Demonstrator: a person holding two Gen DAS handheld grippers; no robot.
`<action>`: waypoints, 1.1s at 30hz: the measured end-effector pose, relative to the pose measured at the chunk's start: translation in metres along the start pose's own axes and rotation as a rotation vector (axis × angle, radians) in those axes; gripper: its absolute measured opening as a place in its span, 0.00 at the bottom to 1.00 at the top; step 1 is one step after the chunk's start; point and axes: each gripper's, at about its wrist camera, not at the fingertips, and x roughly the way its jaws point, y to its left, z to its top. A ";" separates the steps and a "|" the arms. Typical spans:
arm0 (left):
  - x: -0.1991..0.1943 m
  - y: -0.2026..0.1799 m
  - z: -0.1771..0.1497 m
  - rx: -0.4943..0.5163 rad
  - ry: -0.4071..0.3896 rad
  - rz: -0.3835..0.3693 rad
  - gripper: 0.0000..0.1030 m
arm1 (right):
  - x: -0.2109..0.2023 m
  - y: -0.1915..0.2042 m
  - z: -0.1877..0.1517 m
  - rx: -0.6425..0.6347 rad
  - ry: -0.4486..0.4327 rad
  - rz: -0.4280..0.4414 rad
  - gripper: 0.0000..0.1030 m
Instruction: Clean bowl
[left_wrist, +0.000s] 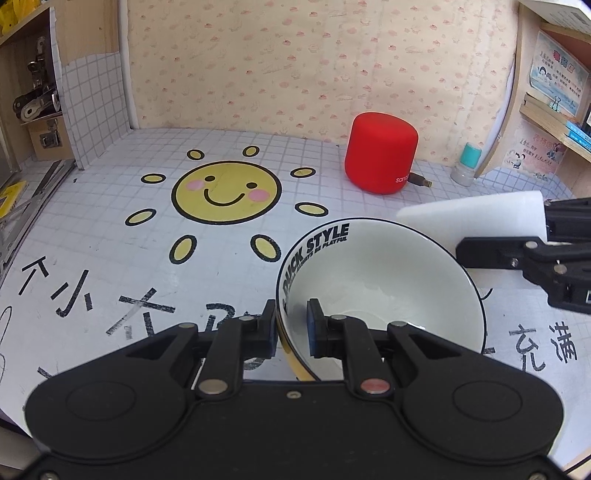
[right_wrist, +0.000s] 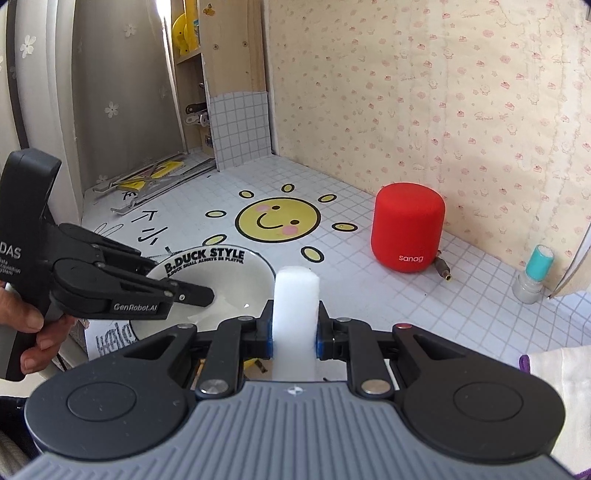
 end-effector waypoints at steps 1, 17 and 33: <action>0.000 0.000 0.000 0.003 -0.001 -0.002 0.16 | 0.004 0.000 0.003 -0.002 0.003 0.003 0.21; 0.001 0.004 -0.001 0.015 -0.004 -0.020 0.16 | 0.026 0.000 0.020 0.012 0.015 0.010 0.21; 0.002 0.001 -0.002 0.029 -0.008 -0.013 0.17 | -0.016 0.001 -0.019 0.116 -0.041 -0.011 0.21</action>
